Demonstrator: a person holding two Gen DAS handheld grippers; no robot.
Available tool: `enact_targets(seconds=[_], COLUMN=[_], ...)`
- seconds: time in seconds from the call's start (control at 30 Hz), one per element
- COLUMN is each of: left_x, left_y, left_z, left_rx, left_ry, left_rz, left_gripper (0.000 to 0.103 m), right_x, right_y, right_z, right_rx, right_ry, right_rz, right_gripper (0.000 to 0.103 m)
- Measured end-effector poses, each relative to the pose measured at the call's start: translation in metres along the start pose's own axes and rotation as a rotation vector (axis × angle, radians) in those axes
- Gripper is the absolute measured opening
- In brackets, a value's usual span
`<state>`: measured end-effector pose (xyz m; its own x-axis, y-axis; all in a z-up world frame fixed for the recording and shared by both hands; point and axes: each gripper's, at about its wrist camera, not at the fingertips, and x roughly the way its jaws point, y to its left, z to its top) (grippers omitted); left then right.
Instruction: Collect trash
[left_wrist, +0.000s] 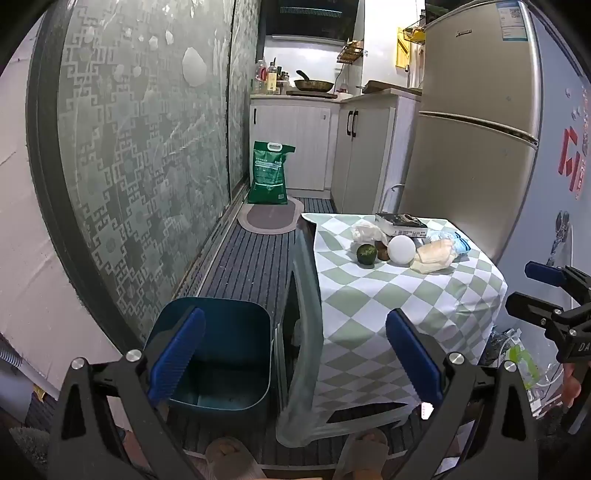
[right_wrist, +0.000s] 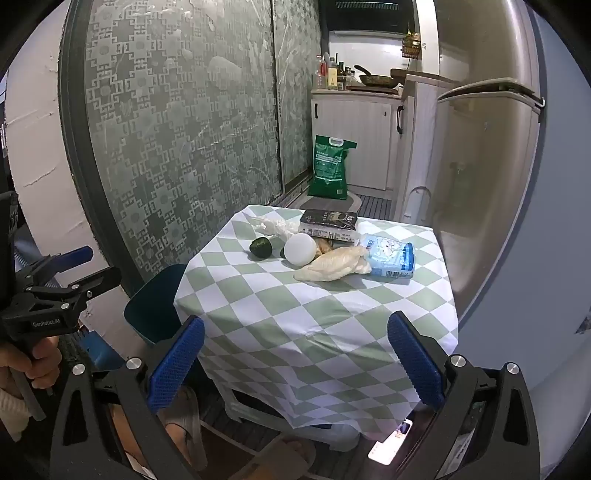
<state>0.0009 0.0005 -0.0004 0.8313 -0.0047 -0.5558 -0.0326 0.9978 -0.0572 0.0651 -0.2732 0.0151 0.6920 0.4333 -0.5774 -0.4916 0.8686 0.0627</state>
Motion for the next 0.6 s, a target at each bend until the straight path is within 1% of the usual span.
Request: enact_targets(seconds=[0.03, 0.07, 0.6], left_x=[0.0009, -0.0014, -0.0007], left_y=[0.0004, -0.001, -0.001], left_z=[0.0003, -0.0006, 0.0026], left_rx=[-0.001, 0.009, 0.01], left_ry=[0.004, -0.021, -0.02], left_rz=[-0.001, 0.007, 0.004], left_gripper=[0.1, 0.1, 0.1], right_x=[0.0002, -0.0001, -0.0041], right_y=[0.0, 0.0001, -0.0012], right_z=[0.0003, 0.0005, 0.0022], right_rx=[-0.001, 0.0, 0.007], right_ry=[0.005, 0.004, -0.003], right_rz=[0.001, 0.001, 0.005], right_gripper=[0.1, 0.1, 0.1])
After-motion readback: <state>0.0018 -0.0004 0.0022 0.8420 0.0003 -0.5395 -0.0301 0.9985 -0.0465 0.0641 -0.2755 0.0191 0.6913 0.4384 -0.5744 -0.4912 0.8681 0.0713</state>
